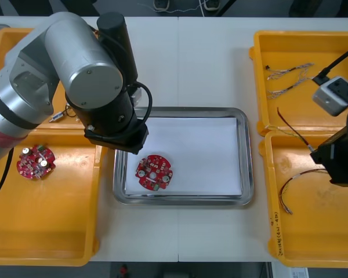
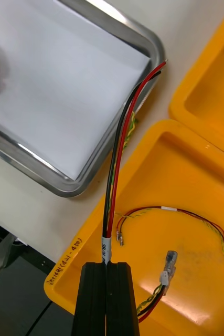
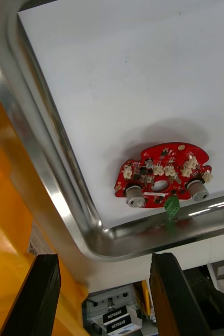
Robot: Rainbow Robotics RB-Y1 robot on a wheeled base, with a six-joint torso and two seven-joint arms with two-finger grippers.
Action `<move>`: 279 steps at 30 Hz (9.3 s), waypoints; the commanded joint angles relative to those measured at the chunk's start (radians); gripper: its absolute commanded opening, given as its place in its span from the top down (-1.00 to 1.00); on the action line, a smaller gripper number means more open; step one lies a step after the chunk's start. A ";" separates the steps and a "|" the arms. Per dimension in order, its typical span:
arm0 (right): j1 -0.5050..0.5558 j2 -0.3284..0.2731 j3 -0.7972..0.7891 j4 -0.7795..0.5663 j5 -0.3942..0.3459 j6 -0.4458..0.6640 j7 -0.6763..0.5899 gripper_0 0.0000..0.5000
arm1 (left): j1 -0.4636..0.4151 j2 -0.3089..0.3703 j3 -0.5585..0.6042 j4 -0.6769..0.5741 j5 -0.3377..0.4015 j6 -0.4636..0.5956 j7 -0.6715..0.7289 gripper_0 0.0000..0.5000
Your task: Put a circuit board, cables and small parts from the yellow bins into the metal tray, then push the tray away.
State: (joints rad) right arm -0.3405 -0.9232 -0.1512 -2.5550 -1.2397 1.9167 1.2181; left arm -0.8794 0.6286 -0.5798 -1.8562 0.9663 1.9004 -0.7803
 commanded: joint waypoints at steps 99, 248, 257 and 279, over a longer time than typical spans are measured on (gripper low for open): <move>-0.325 0.319 0.868 0.360 0.816 -0.240 0.528 -1.00 | -0.217 0.115 0.186 0.893 -0.176 -0.262 -0.950 -1.00; -0.939 0.495 -0.114 2.126 1.048 -0.619 -0.795 -1.00 | -0.072 -0.064 0.193 0.293 -0.126 -0.058 -0.392 1.00; -0.927 0.495 -0.114 2.164 1.065 -0.662 -0.798 -1.00 | -0.072 -0.098 0.070 0.278 -0.121 -0.149 -0.272 1.00; -0.891 0.495 -0.123 2.164 1.046 -0.670 -0.807 1.00 | -0.070 -0.104 -0.091 0.370 -0.064 -0.261 -0.224 1.00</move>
State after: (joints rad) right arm -1.2386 -0.4354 -0.2493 -0.3783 -0.1854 1.2556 0.4571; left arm -0.9540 0.5446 -0.6427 -1.4784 0.8932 1.6606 -1.0499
